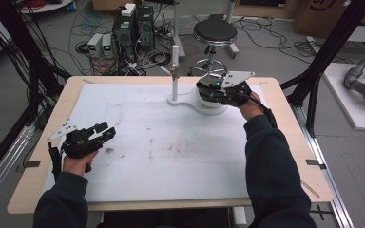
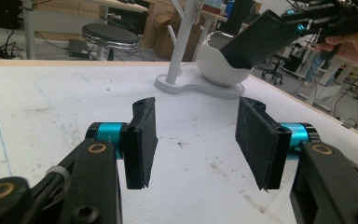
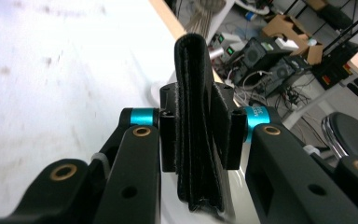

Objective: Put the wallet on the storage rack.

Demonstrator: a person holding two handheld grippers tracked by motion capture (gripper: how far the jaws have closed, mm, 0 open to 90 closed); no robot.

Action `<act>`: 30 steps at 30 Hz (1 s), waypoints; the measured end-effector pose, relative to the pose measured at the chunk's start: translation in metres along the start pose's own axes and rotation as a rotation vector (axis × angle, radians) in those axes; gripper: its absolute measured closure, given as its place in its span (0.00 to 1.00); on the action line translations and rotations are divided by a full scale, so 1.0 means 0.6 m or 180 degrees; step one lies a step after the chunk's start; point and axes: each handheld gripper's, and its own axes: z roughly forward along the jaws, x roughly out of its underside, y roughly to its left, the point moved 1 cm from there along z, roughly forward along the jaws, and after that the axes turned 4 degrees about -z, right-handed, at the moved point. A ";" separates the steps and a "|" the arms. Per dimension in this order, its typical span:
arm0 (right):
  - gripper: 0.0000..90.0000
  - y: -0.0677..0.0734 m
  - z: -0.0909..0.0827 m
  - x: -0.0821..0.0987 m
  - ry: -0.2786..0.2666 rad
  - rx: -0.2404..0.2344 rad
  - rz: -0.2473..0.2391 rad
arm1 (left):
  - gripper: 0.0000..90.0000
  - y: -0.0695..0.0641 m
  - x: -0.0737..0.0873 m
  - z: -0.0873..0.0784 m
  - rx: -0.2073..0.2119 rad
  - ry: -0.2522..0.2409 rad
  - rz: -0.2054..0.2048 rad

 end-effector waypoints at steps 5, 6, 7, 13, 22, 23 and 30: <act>0.83 0.003 -0.016 0.014 0.0073 -0.0020 -0.0138 | 0.53 -0.001 -0.001 0.001 0.0008 -0.0006 0.0000; 0.83 0.005 -0.017 0.015 0.0092 -0.0027 -0.0169 | 0.53 -0.002 -0.001 0.001 0.0005 -0.0004 0.0005; 0.83 0.009 -0.017 0.016 0.0136 -0.0043 -0.0250 | 0.53 -0.002 0.000 0.001 0.0006 -0.0004 0.0002; 0.89 0.014 -0.020 0.012 0.0252 0.0119 -0.0396 | 0.53 -0.002 0.000 0.001 0.0009 -0.0006 -0.0019; 0.91 -0.014 -0.026 0.012 0.0229 0.0611 -0.0373 | 0.53 -0.001 0.000 0.002 0.0008 0.0009 -0.0016; 0.91 -0.015 -0.026 0.012 0.0235 0.0644 -0.0382 | 0.53 0.000 0.000 0.002 0.0006 0.0011 -0.0014; 0.90 -0.013 -0.019 0.010 0.0154 0.0548 -0.0366 | 0.53 0.000 0.001 0.002 0.0009 0.0013 -0.0019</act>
